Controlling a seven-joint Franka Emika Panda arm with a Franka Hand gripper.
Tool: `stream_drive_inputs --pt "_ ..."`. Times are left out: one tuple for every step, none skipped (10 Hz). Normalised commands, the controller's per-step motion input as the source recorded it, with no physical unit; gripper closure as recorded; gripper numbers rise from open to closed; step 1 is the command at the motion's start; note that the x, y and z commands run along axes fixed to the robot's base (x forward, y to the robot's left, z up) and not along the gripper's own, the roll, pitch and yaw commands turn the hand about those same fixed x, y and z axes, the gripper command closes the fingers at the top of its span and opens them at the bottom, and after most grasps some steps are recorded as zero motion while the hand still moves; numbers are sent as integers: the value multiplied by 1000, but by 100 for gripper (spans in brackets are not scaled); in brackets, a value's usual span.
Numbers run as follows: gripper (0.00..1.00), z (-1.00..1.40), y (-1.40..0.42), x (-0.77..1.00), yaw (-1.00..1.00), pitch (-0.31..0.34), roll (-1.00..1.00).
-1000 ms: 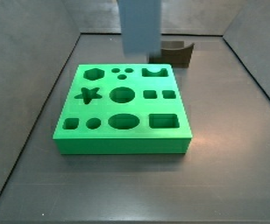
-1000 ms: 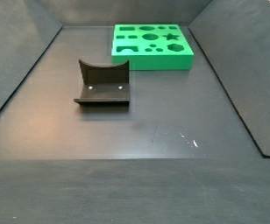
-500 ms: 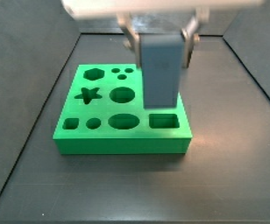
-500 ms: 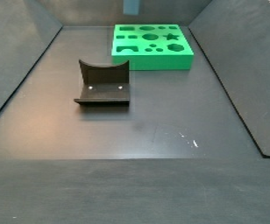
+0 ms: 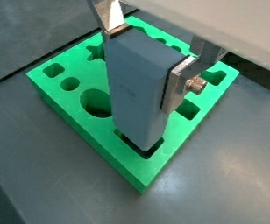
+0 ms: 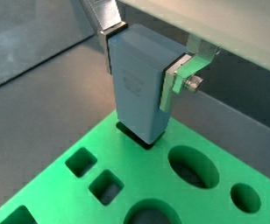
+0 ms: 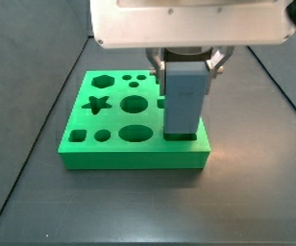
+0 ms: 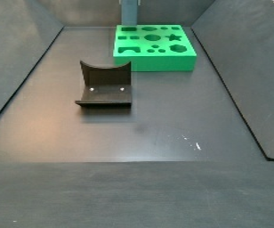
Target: Insert the rectangle object.
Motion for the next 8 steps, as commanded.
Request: stream_drive_inputs --pt "100 -357 -26 40 0 133 250" --pt "100 -426 -29 243 0 107 193" --pt "100 -403 -66 323 0 77 127" --pt "100 -394 -111 391 0 81 107" --pt "100 -403 -109 291 140 71 104" --pt "100 -440 -71 66 146 87 186" --pt "100 -503 -40 0 120 63 226" --pt "100 -557 -74 0 91 66 271"
